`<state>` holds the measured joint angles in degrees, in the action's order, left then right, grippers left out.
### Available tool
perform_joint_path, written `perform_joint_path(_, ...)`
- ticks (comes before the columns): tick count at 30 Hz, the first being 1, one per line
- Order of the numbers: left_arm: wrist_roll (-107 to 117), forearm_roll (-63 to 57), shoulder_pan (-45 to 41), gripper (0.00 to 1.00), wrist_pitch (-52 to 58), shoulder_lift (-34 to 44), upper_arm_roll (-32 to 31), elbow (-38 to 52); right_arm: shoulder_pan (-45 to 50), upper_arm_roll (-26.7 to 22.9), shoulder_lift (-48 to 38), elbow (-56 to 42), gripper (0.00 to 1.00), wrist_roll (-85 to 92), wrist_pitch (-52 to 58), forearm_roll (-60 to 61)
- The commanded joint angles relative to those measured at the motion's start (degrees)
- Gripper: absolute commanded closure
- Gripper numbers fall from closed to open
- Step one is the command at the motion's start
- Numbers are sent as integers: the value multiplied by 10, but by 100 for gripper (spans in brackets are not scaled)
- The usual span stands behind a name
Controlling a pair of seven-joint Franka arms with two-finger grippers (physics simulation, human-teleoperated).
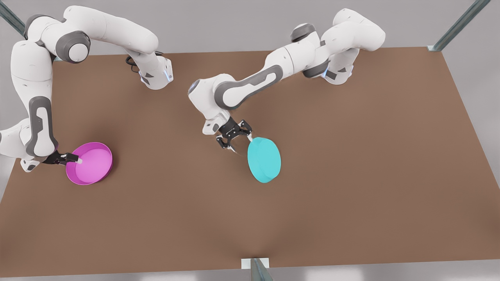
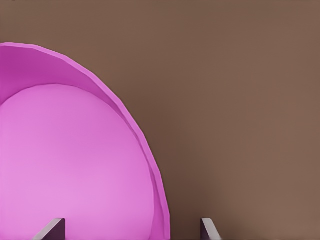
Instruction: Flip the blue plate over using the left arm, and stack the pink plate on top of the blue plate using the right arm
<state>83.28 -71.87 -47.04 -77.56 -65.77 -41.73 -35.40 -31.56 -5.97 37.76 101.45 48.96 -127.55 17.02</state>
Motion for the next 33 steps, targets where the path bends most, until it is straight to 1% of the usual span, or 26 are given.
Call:
perform_joint_path(1, 466, 43, 26, 0, -108, 40, -49, 1, 0, 0, -1, 0, 0, 5, 2, 1)
perform_joint_path(3, 435, 177, 208, 0, -115, 151, -111, -7, 0, 0, -1, 0, 0, 5, 2, 1)
perform_joint_path(4, 400, 190, 266, 0, -111, 166, -111, -9, 0, 0, -1, 0, 0, 4, 2, 1)
perform_joint_path(6, 73, 190, 386, 0, -87, 160, -83, -18, 0, 0, -1, 0, 0, 4, 3, 1)
perform_joint_path(7, -78, 190, 465, 0, -89, 159, -80, -70, -1, 0, -1, 0, 0, 4, 4, 1)
perform_joint_path(8, -180, 190, 515, 0, -91, 158, -64, -100, -1, 0, -1, 0, 0, 4, 5, 1)
perform_joint_path(9, -304, 205, 564, 0, -87, 152, -51, -101, -1, 0, -1, 0, 0, 4, 5, 1)
perform_joint_path(11, -489, 290, 640, 0, -45, 153, -54, -122, 1, 0, -1, 0, 13, 4, 4, 1)
perform_joint_path(12, -602, 371, 673, 0, 19, 161, -53, -128, 1, 0, -1, 0, 21, 4, 4, 1)
perform_joint_path(14, -804, 372, 674, 0, 160, 249, -51, -127, 3, 0, -1, 0, 31, 4, 3, 1)
perform_joint_path(15, -852, 384, 673, 0, 193, 290, -50, -130, 4, 0, -1, -1, 36, 5, 3, 1)
perform_joint_path(16, -878, 460, 663, 0, 217, 349, 9, -135, 4, 0, -1, 0, 45, 6, 3, 1)
perform_joint_path(17, -893, 566, 630, 0, 216, 421, 119, -167, 4, 0, -1, 0, 52, 7, 3, 1)
perform_joint_path(18, -908, 631, 593, 0, 198, 503, 208, -235, 4, 0, 0, -1, 58, 10, 3, 1)
perform_joint_path(19, -915, 655, 586, 0, 196, 550, 234, -270, 4, 0, 0, -3, 65, 11, 3, 1)
perform_joint_path(20, -915, 654, 582, 0, 174, 572, 235, -302, 4, 0, 0, -3, 73, 15, 3, 1)
perform_joint_path(21, -916, 656, 561, 0, 114, 608, 263, -379, 4, 0, -1, -1, 79, 16, 3, 1)
perform_joint_path(22, -932, 663, 557, 0, 89, 599, 265, -392, 5, 0, -1, -3, 79, 16, 4, 1)
perform_joint_path(23, -952, 671, 556, 0, 64, 601, 267, -425, 5, 0, -1, -1, 79, 21, 4, 1)
perform_joint_path(26, -953, 671, 556, 0, 64, 602, 267, -425, 0, 12, -1, -6, 79, 22, 32, 6)
perform_joint_path(33, -953, 669, 555, 0, 67, 598, 268, -420, -11, 12, -1, -19, 79, 22, 108, 64)
